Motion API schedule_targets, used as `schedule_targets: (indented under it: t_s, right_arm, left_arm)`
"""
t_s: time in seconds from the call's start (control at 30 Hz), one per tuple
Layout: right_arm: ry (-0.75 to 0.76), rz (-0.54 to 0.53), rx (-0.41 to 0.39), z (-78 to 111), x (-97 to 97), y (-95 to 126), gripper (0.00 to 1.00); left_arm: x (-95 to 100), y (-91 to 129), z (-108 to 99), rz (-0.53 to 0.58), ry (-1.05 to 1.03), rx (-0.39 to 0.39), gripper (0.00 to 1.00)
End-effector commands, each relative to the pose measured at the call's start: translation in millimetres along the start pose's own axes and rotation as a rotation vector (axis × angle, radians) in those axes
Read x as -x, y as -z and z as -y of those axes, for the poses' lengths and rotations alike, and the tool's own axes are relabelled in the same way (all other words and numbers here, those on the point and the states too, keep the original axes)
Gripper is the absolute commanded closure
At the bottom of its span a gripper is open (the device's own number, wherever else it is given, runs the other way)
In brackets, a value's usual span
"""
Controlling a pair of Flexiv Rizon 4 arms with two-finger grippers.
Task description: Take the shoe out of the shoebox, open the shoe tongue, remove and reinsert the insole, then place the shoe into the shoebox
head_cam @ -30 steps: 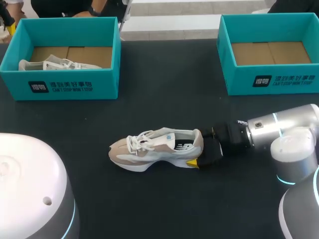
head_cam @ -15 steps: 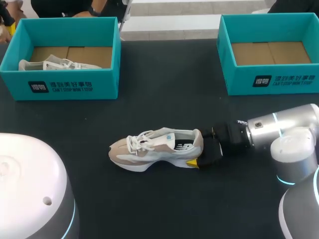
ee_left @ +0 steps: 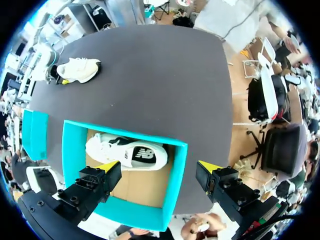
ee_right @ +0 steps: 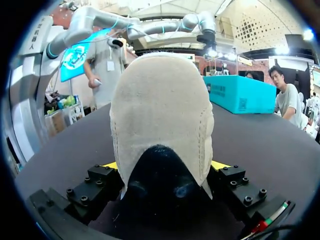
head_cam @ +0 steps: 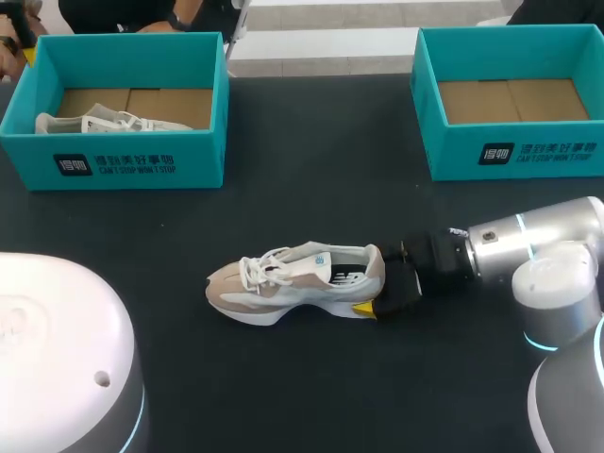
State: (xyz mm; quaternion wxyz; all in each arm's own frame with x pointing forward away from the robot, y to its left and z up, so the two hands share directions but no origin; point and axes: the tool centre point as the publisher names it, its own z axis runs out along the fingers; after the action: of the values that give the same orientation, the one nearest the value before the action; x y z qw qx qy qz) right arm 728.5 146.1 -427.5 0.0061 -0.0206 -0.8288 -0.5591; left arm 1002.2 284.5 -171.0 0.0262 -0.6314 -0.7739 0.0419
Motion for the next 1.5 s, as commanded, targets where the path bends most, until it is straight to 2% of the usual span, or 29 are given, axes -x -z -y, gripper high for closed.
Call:
schedule_targets:
  t_s: [0.03, 0.17, 0.23, 0.77, 0.8, 0.83, 0.93, 0.97, 1.0, 1.07, 1.13, 1.2, 1.23, 1.27, 1.33, 1.5]
  right_arm:
    - [0.000, 0.001, -0.003, 4.3, 1.7, -10.2, 1.00]
    - [0.000, 0.001, -0.003, 4.3, 1.7, -10.2, 1.00]
    - [0.000, 0.001, -0.003, 4.3, 1.7, -10.2, 1.00]
    - [0.000, 0.001, -0.003, 4.3, 1.7, -10.2, 1.00]
    - [0.000, 0.001, -0.003, 4.3, 1.7, -10.2, 1.00]
    - [0.000, 0.001, -0.003, 4.3, 1.7, -10.2, 1.00]
    - [0.000, 0.001, -0.003, 4.3, 1.7, -10.2, 1.00]
    - [0.000, 0.001, -0.003, 4.3, 1.7, -10.2, 1.00]
    - [0.000, 0.001, -0.003, 4.3, 1.7, -10.2, 1.00]
    - [0.000, 0.001, -0.003, 4.3, 1.7, -10.2, 1.00]
    - [0.000, 0.001, -0.003, 4.3, 1.7, -10.2, 1.00]
    - [0.000, 0.001, -0.003, 4.3, 1.7, -10.2, 1.00]
    - [0.000, 0.001, -0.003, 4.3, 1.7, -10.2, 1.00]
    - [0.000, 0.001, -0.003, 4.3, 1.7, -10.2, 1.00]
    - [0.000, 0.001, -0.003, 4.3, 1.7, -10.2, 1.00]
    - [0.000, 0.001, -0.003, 4.3, 1.7, -10.2, 1.00]
  left_arm:
    - [32.7, 3.9, 31.9, -0.067, 0.231, 0.063, 0.00]
    - [62.4, 4.6, 50.6, -0.100, 0.625, 0.069, 0.00]
    - [76.3, 2.4, 65.6, -0.059, 0.733, 0.058, 0.00]
    - [76.3, 2.4, 65.6, -0.059, 0.733, 0.058, 0.00]
    - [83.7, 1.4, 71.2, -0.060, 0.805, 0.042, 0.00]
    - [92.3, -0.4, 76.9, -0.089, 0.891, 0.055, 0.00]
    - [123.0, -13.7, 95.6, -0.104, 1.146, 0.239, 0.00]
    - [132.1, -16.9, 101.9, -0.124, 1.210, 0.255, 0.00]
    - [139.5, -19.6, 109.3, -0.090, 1.268, 0.298, 0.00]
    - [155.0, -23.8, 120.5, -0.130, 1.416, 0.311, 0.00]
    - [166.5, -23.1, 132.5, -0.147, 1.506, 0.231, 0.00]
    - [174.9, -23.8, 138.3, -0.123, 1.552, 0.225, 0.00]
    - [184.2, -23.6, 149.1, -0.090, 1.587, 0.227, 0.00]
    - [189.3, -22.9, 153.3, -0.094, 1.615, 0.194, 0.00]
    - [198.2, -20.9, 161.7, -0.066, 1.650, 0.190, 0.00]
    - [220.0, -21.0, 182.3, -0.089, 1.782, 0.121, 0.00]
